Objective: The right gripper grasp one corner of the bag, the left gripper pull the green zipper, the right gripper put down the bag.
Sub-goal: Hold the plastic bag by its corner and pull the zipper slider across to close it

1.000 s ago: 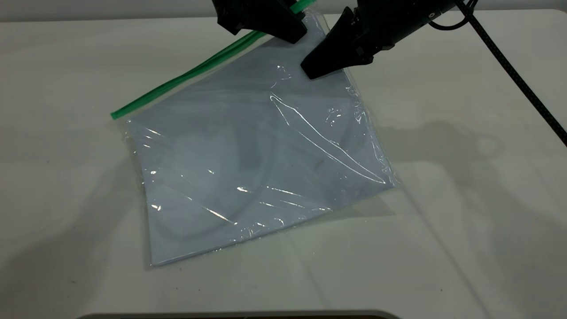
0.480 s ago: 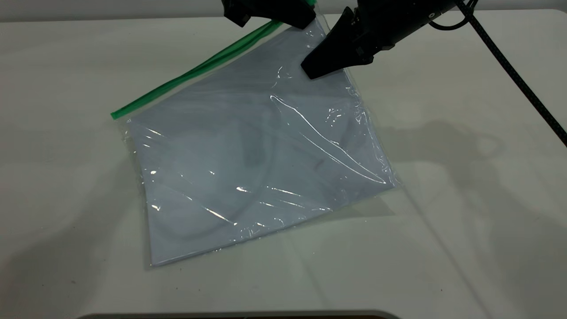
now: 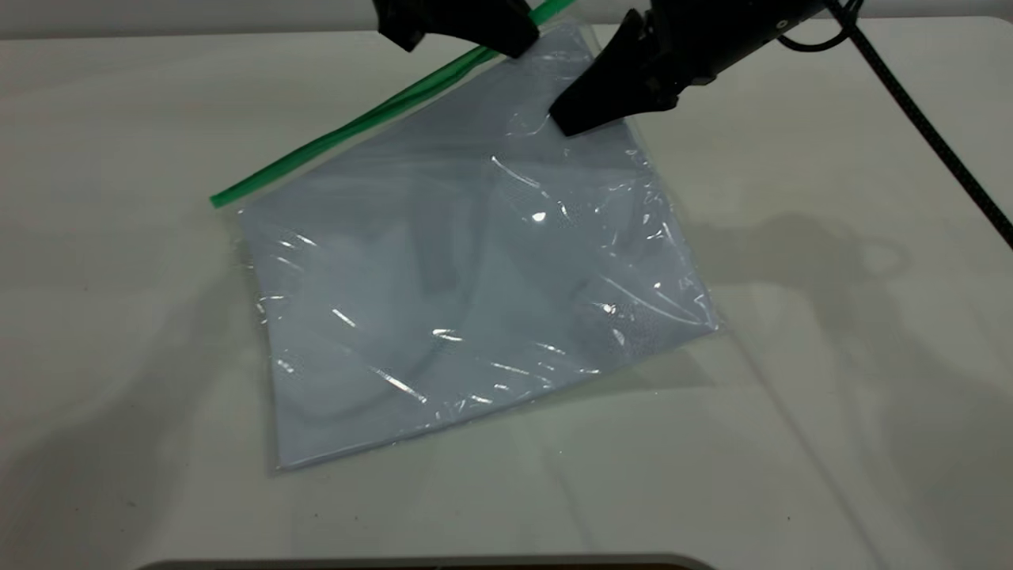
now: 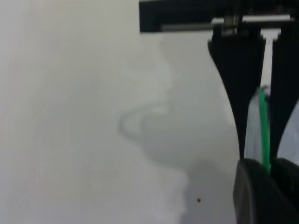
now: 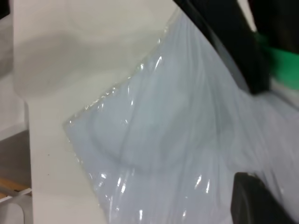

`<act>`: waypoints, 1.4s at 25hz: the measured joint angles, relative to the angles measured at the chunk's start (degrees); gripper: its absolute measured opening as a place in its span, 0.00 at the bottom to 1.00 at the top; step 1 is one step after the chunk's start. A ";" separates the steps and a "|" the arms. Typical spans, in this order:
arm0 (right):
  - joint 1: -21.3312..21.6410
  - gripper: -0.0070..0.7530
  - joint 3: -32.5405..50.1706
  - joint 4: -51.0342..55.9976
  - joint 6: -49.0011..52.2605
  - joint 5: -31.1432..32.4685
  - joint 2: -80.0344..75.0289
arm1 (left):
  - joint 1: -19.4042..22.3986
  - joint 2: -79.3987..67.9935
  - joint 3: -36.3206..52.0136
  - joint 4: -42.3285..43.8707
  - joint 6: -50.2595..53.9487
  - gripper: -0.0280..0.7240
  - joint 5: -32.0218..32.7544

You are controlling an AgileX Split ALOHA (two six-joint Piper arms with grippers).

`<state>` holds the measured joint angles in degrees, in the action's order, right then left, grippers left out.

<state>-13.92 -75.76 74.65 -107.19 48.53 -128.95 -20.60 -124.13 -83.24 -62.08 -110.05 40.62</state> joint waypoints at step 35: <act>0.68 0.06 -0.25 2.98 0.05 1.37 0.00 | 4.54 -0.01 -0.10 7.36 5.22 0.11 1.93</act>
<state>-13.24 -76.01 77.63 -107.14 49.90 -128.95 -16.06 -124.14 -83.34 -54.73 -104.83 42.55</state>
